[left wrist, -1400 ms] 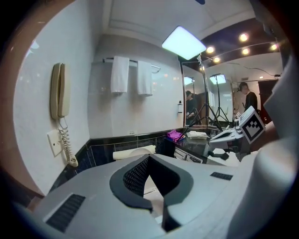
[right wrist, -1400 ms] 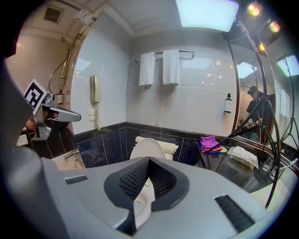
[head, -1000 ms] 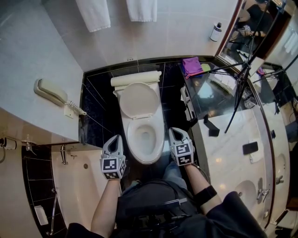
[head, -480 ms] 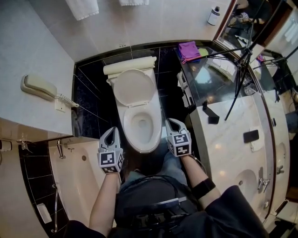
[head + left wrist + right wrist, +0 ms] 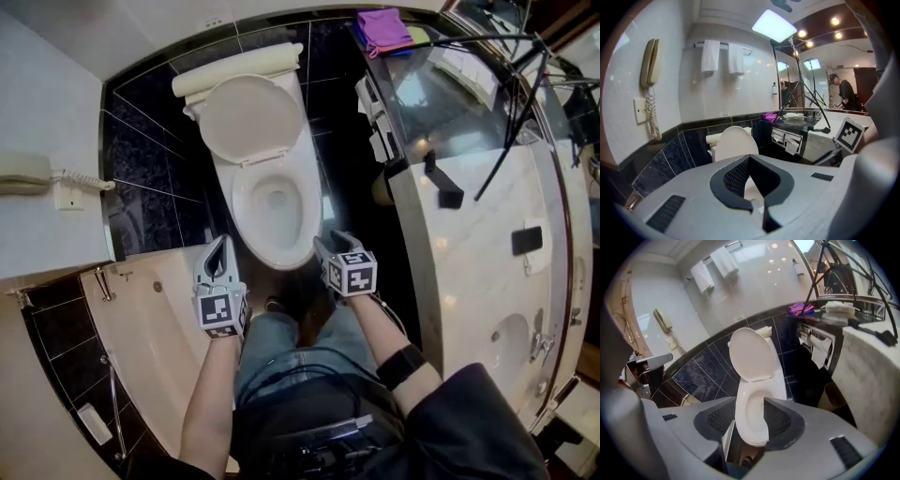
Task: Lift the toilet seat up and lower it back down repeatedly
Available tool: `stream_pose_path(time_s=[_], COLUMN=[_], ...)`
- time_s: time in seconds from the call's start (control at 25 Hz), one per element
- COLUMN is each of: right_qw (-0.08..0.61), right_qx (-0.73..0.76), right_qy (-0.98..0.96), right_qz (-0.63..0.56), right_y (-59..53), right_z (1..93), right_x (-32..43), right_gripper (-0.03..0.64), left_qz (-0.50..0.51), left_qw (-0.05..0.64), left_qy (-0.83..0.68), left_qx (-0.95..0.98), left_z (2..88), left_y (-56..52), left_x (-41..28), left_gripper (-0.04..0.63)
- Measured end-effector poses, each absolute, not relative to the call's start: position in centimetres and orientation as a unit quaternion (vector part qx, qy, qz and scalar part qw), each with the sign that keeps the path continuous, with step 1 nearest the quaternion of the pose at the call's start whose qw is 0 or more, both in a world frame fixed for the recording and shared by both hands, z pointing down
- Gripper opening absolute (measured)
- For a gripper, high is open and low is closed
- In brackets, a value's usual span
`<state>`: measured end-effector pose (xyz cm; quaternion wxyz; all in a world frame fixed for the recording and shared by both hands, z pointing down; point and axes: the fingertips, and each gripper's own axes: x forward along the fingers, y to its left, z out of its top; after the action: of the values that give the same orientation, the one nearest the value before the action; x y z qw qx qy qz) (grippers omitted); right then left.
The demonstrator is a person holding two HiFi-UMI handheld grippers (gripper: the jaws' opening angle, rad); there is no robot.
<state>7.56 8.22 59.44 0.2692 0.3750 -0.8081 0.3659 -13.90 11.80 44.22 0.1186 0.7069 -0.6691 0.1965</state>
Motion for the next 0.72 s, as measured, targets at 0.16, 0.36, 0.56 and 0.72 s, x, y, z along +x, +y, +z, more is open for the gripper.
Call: stream_pose_path(time_s=[0.16,0.36,0.56,0.72], right_qw=[0.299,0.299,0.291,0.266], right_qx=[0.365,0.382,0.399,0.407], right_qy=[-0.782,-0.725,-0.679,-0.663], right_qz=[0.407,0.489,0.543,0.569], right_y=[10.9,14.4,16.4,16.0], right_z=[68.5,78.8,85.8,88.8], right_x=[5.8,5.3,6.0,5.9], right_gripper=[0.216,0.232,0.232,0.232], left_qz=[0.197,0.22,0.211,0.215], left_qw=[0.134,0.147,0.172,0.174], left_qy=[-0.671,-0.657,-0.67,-0.666], left_qx=[0.702,0.706,0.691,0.693], left_z=[50.4,58.3,62.5,65.4], left_y=[11.3,12.6,13.6,13.8], left_x=[-14.5,-15.2,-15.7,-15.9], left_gripper=[0.0,0.0,0.0,0.0])
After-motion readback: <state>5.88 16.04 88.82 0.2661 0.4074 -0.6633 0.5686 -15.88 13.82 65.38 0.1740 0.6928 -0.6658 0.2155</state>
